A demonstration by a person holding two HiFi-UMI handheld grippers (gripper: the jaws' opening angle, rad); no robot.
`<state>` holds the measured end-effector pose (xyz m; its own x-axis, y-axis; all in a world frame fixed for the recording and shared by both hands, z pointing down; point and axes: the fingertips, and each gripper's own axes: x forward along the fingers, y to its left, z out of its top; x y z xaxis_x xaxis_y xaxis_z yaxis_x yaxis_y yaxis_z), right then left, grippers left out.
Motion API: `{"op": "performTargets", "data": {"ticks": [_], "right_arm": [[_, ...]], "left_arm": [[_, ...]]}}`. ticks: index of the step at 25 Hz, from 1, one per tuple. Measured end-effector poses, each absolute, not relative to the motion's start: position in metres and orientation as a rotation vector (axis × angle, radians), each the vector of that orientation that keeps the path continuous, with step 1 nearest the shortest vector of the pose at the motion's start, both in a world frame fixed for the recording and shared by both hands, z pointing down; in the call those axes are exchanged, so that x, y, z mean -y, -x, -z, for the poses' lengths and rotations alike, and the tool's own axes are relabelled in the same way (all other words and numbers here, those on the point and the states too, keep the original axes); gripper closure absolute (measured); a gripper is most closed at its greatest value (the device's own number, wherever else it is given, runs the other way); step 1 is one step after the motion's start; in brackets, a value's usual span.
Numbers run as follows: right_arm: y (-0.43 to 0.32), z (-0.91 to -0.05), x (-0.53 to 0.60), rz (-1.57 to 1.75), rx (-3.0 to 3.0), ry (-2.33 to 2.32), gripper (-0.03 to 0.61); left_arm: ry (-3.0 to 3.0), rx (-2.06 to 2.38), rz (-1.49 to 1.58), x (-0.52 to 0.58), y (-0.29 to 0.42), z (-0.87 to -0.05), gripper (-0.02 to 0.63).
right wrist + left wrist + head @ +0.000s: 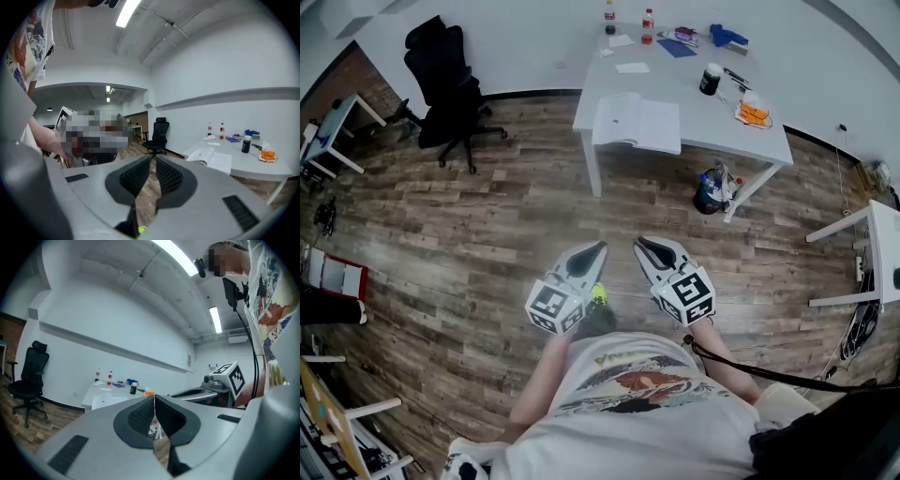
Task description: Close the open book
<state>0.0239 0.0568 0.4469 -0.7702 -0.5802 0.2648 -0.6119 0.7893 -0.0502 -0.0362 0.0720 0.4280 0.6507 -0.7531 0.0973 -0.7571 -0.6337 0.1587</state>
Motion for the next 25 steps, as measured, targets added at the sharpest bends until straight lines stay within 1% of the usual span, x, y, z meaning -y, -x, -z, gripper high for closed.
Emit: {"op": "performTargets", "data": {"ticks": [15, 19, 25], "right_arm": [[0.056, -0.447, 0.077, -0.186, 2.68, -1.023, 0.548], [0.069, -0.45, 0.104, -0.179, 2.666, -1.051, 0.548], [0.08, -0.454, 0.133, -0.197, 2.657, -1.049, 0.548]], "left_arm": [[-2.772, 1.096, -0.084, 0.072, 0.104, -0.426, 0.6], [-2.843, 1.075, -0.145, 0.1, 0.11, -0.429, 0.6], [-2.838, 1.073, -0.111, 0.134, 0.117, -0.43, 0.6]]}}
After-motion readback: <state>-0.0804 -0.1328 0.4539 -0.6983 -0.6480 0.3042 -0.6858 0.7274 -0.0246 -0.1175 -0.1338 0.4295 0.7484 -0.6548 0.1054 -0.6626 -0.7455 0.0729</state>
